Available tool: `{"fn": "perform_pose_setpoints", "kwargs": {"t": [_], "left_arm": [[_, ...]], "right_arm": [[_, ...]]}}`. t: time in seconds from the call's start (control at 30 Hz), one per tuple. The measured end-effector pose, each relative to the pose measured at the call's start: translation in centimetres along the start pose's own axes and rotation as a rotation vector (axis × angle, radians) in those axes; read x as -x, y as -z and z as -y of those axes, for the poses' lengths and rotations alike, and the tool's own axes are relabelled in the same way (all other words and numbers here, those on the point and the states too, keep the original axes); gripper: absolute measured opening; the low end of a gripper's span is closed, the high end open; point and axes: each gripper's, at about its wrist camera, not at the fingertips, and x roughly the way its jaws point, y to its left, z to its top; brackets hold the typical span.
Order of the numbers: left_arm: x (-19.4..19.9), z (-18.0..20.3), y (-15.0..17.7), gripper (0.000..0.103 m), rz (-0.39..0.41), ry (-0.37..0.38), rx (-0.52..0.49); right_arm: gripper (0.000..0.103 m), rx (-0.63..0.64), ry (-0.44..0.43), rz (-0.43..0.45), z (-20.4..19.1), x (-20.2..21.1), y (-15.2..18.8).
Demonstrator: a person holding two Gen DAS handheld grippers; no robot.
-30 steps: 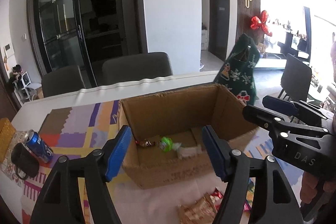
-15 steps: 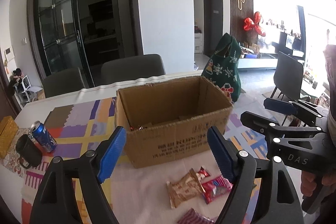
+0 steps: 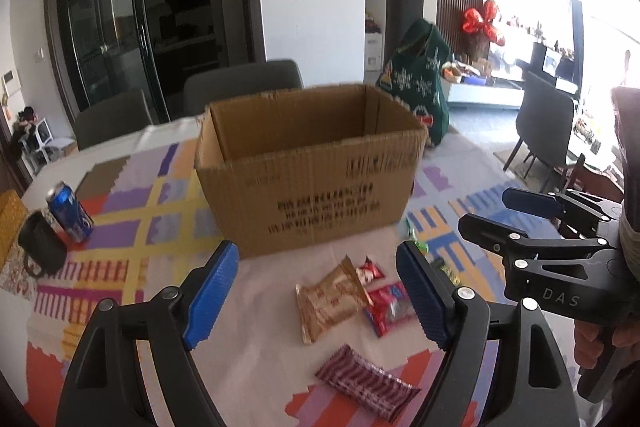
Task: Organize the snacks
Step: 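Move both open tools back toward the snacks on the table, then grasp the brown biscuit packet with the left tool while the right tool grasps the green cracker packet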
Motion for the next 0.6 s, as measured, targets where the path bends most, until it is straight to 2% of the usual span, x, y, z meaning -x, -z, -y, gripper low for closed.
{"fn": "perform_pose_setpoints", "kwargs": {"t": [0.33, 0.6], "left_arm": [[-3.3, 0.3, 3.5, 0.081, -0.127, 0.031, 0.018], [-6.2, -0.2, 5.8, 0.081, -0.215, 0.024, 0.031]], "right_arm": [[0.067, -0.005, 0.014, -0.149, 0.4, -2.7, 3.6], [0.067, -0.028, 0.041, -0.259, 1.0, -5.1, 5.9]]}}
